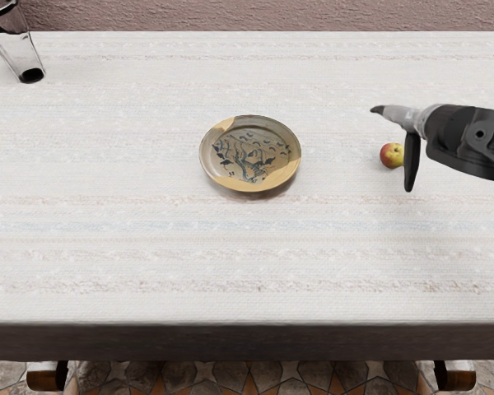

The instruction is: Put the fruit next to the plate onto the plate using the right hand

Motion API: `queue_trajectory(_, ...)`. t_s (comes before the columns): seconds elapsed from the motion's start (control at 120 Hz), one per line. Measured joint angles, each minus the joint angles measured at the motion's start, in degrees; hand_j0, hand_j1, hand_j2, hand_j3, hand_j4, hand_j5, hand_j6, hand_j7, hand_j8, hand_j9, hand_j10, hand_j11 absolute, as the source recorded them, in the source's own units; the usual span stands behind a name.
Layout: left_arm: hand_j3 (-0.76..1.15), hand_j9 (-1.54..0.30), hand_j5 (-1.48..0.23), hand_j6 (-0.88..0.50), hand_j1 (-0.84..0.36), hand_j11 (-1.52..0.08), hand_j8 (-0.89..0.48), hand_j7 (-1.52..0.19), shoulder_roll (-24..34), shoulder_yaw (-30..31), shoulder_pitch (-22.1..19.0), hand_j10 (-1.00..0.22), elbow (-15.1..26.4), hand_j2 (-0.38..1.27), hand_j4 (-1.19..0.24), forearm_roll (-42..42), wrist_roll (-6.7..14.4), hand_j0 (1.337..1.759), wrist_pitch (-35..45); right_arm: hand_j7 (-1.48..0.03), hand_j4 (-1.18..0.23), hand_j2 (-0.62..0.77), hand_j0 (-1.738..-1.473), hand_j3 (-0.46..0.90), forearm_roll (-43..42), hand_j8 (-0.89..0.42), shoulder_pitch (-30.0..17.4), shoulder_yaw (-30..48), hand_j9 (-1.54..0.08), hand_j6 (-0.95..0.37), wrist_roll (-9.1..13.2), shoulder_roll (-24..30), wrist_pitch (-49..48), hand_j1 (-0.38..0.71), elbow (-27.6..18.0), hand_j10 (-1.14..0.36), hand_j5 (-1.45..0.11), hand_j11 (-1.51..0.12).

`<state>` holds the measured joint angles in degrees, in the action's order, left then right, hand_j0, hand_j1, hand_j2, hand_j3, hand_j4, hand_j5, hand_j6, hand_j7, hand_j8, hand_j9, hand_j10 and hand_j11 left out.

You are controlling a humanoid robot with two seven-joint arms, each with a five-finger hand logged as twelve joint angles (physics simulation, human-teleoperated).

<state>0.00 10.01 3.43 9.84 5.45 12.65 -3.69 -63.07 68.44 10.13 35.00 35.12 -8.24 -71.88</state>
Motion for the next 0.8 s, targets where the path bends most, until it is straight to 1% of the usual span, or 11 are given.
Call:
queue_trajectory(0.158, 0.00, 0.00, 0.00, 0.00, 0.35, 0.00, 0.00, 0.00, 0.0, 0.0, 0.0, 0.00, 0.0, 0.00, 0.00, 0.0, 0.0, 1.658, 0.0, -0.02, -0.02, 0.00, -1.658, 0.00, -1.1, -0.02, -1.2, -0.4, -0.02, -0.02, 0.0, -1.1, 1.8, -0.33, 0.9, -0.02, -0.02, -0.02)
queue_trajectory(0.367, 0.00, 0.00, 0.00, 0.00, 0.35, 0.00, 0.00, 0.00, 0.0, 0.0, 0.0, 0.00, 0.0, 0.00, 0.00, 0.0, 0.0, 1.658, 0.0, -0.11, -0.09, -0.01, -1.658, 0.00, -2.8, -0.09, -1.6, -0.6, -0.11, -0.09, 0.0, -4.9, 2.4, -0.25, 6.1, -0.08, -0.11, -0.11)
queue_trajectory(0.5, 0.00, 0.00, 0.00, 0.00, 0.35, 0.00, 0.00, 0.00, 0.0, 0.0, 0.0, 0.00, 0.0, 0.00, 0.00, 0.0, 0.0, 1.658, 0.0, -0.17, -0.13, -0.02, -1.658, 0.00, -3.3, -0.13, -1.5, -0.6, -0.17, -0.13, 0.0, -5.7, 2.4, -0.20, 7.6, -0.13, -0.17, -0.17)
queue_trajectory(0.6, 0.00, 0.00, 0.00, 0.00, 0.35, 0.00, 0.00, 0.00, 0.0, 0.0, 0.0, 0.00, 0.0, 0.00, 0.00, 0.0, 0.0, 1.658, 0.0, -0.21, -0.17, -0.03, -1.658, 0.00, -3.5, -0.17, -1.5, -0.5, -0.21, -0.17, 0.0, -6.0, 2.4, -0.16, 9.5, -0.16, -0.21, -0.21)
queue_trajectory(0.8, 0.00, 0.00, 0.00, 0.00, 0.35, 0.00, 0.00, 0.00, 0.0, 0.0, 0.0, 0.00, 0.0, 0.00, 0.00, 0.0, 0.0, 1.658, 0.0, -0.25, -0.20, -0.04, -1.658, 0.00, -4.2, -0.20, -1.7, -0.7, -0.25, -0.20, 0.0, -8.2, 4.9, -0.12, 13.3, -0.20, -0.25, -0.25)
